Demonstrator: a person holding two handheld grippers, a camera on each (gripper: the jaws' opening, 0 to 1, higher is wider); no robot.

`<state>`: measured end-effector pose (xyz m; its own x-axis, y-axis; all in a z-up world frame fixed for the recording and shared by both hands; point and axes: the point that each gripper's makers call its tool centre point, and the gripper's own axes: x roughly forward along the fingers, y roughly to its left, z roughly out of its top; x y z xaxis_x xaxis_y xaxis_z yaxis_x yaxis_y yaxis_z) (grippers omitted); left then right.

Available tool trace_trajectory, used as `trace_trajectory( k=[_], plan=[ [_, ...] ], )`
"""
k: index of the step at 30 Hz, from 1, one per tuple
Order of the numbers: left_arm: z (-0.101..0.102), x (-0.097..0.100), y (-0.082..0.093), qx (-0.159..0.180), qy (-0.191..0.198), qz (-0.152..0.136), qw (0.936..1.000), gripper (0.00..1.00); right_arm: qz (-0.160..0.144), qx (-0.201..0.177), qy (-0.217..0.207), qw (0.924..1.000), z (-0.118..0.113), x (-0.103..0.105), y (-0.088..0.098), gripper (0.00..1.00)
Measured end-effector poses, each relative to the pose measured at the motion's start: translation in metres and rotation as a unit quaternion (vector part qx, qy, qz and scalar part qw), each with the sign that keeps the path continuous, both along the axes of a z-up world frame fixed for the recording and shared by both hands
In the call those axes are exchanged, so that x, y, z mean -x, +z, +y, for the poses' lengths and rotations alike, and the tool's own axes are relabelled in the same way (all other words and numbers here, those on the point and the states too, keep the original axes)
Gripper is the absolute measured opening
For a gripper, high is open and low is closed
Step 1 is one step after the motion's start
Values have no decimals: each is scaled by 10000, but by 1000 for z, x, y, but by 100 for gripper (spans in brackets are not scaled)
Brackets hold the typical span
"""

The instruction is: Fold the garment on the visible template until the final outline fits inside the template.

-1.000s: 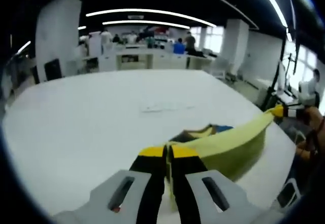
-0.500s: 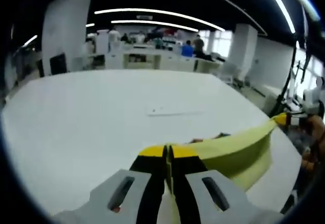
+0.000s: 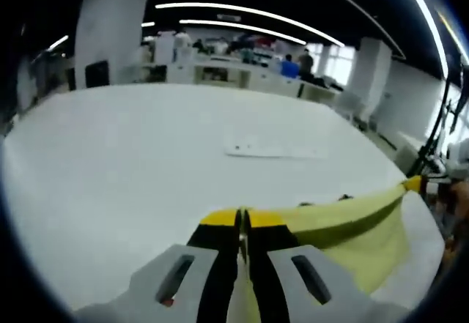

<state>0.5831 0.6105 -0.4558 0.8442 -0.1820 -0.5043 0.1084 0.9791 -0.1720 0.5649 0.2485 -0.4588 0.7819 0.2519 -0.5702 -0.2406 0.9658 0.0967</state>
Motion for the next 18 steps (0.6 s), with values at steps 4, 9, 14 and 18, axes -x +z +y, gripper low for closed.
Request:
trace_trajectory(
  k=[4, 9, 14, 18],
  plan=[
    [1, -7, -16, 96, 135, 113, 9998, 0, 124, -71, -106, 9998, -1, -8, -16, 0],
    [2, -13, -29, 143, 253, 182, 9994, 0, 256, -141, -216, 9993, -1, -16, -33, 0],
    [1, -17, -41, 108, 310, 267, 9991, 0, 369, -130, -304, 9988, -2, -23, -48, 0],
    [1, -19, -48, 28, 369, 293, 9989, 0, 525, -109, -360, 9979, -2, -22, -57, 0]
  ],
)
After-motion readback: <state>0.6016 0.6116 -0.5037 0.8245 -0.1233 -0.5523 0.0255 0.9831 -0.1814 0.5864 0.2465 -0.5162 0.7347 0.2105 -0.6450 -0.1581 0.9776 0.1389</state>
